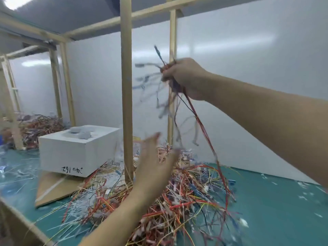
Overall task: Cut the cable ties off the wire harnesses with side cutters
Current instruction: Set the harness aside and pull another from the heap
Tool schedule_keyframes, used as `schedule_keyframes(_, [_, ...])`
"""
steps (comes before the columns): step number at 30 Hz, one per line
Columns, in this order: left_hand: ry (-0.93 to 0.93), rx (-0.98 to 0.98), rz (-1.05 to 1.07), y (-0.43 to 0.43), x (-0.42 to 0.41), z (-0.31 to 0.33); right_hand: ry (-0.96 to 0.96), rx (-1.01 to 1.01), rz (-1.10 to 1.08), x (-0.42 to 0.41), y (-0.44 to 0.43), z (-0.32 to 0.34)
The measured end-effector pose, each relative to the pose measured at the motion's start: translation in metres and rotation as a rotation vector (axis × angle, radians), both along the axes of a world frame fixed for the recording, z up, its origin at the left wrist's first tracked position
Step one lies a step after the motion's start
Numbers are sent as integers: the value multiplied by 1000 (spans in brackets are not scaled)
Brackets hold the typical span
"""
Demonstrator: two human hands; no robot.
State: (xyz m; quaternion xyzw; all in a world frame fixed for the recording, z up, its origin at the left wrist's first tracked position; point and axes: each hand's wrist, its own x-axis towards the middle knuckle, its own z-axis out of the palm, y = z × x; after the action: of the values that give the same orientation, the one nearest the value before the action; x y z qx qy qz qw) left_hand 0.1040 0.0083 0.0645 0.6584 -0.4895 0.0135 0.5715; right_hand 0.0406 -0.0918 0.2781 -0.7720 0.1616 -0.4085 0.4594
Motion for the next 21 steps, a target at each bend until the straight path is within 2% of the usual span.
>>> schedule_keyframes(3, [66,339,-565,-10,-53,26,-223,83,94,12,15,22])
schedule_keyframes(5, [131,350,-696,-19,-63,43,-297,3,58,6,13,23])
schedule_keyframes(8, [286,192,-609,-22,-39,73,-289,-141,-78,-26,-15,2])
schedule_keyframes(12, [414,-40,-311,-12,10,134,-187,-221,-240,-67,-47,-49])
schedule_keyframes(14, [399,-78,-177,-10,26,164,-142,-117,-155,-76,-46,-78])
schedule_keyframes(17, [280,87,-30,-9,29,191,-65,61,11,-79,-26,-115])
schedule_keyframes(19, [192,187,-149,-6,20,195,-31,269,244,-73,-5,-126])
schedule_keyframes(21, [9,279,-313,-2,8,188,10,449,448,-62,16,-130])
